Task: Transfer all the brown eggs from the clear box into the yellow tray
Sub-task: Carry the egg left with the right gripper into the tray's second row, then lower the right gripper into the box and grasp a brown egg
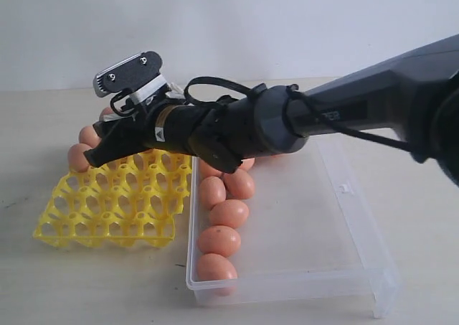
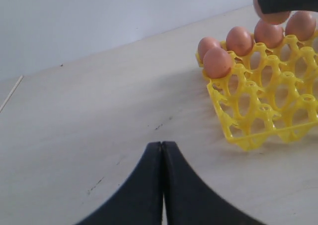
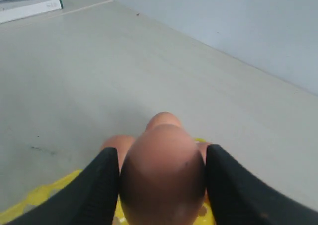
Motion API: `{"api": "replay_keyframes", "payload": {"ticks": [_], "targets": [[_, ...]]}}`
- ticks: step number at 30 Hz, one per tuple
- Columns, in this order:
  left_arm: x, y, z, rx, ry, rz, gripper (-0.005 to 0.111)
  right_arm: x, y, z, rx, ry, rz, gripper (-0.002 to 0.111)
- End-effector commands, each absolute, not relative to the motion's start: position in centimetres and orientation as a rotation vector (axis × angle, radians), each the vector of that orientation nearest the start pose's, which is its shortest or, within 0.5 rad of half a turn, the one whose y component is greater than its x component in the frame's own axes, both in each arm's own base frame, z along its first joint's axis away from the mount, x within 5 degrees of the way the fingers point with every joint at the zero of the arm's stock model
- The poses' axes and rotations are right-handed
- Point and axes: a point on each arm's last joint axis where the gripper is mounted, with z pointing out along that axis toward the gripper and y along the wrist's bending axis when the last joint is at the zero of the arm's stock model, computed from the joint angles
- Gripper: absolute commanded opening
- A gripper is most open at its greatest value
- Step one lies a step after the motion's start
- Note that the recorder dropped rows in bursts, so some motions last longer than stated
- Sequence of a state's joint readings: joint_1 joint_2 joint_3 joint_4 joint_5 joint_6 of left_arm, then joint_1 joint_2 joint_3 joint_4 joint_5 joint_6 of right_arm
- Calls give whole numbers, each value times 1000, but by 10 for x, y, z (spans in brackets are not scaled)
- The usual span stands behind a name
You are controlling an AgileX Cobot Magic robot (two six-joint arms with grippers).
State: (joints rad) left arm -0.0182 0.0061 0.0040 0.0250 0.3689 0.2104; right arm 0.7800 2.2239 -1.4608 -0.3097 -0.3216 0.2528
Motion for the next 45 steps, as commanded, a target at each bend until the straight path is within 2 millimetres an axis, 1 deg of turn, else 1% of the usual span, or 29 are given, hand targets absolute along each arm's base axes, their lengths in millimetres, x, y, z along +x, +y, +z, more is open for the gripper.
{"api": "replay_keyframes", "payload": {"ticks": [1, 6, 16, 18, 20, 23, 25, 26, 28, 30, 32, 35, 38, 39, 40, 41, 42, 43, 44, 45], "targets": [[53, 0, 181, 224, 1834, 152, 0, 358, 369, 142, -833, 1757, 619, 0], [53, 0, 181, 224, 1834, 152, 0, 367, 377, 125, -820, 1775, 626, 0], [53, 0, 181, 224, 1834, 152, 0, 373, 383, 109, -814, 1796, 627, 0], [53, 0, 181, 224, 1834, 152, 0, 373, 382, 106, -806, 1828, 622, 3], [53, 0, 181, 224, 1834, 152, 0, 373, 381, 103, -817, 1851, 603, 9], [53, 0, 181, 224, 1834, 152, 0, 373, 380, 102, -816, 1866, 598, 26], [53, 0, 181, 224, 1834, 152, 0, 373, 380, 102, -802, 1874, 607, 42], [53, 0, 181, 224, 1834, 152, 0, 373, 380, 101, -802, 1886, 602, 56], [53, 0, 181, 224, 1834, 152, 0, 373, 379, 99, -806, 1905, 588, 64], [53, 0, 181, 224, 1834, 152, 0, 373, 377, 101, -813, 1930, 563, 65], [53, 0, 181, 224, 1834, 152, 0, 372, 375, 108, -820, 1953, 534, 65], [53, 0, 181, 224, 1834, 152, 0, 372, 370, 130, -829, 1974, 484, 65], [53, 0, 181, 224, 1834, 152, 0, 369, 361, 167, -814, 2012, 424, 64], [53, 0, 181, 224, 1834, 152, 0, 363, 350, 198, -797, 2065, 356, 64], [53, 0, 181, 224, 1834, 152, 0, 360, 344, 210, -790, 2095, 323, 64], [53, 0, 181, 224, 1834, 152, 0, 353, 331, 234, -773, 2149, 262, 64], [53, 0, 181, 224, 1834, 152, 0, 346, 319, 248, -766, 2226, 187, 64], [53, 0, 181, 224, 1834, 152, 0, 336, 300, 258, -746, 2371, 75, 64], [53, 0, 181, 224, 1834, 152, 0, 332, 292, 257, -731, 2446, 31, 64], [53, 0, 181, 224, 1834, 152, 0, 326, 281, 249, -707, 2570, -16, 64]]}}
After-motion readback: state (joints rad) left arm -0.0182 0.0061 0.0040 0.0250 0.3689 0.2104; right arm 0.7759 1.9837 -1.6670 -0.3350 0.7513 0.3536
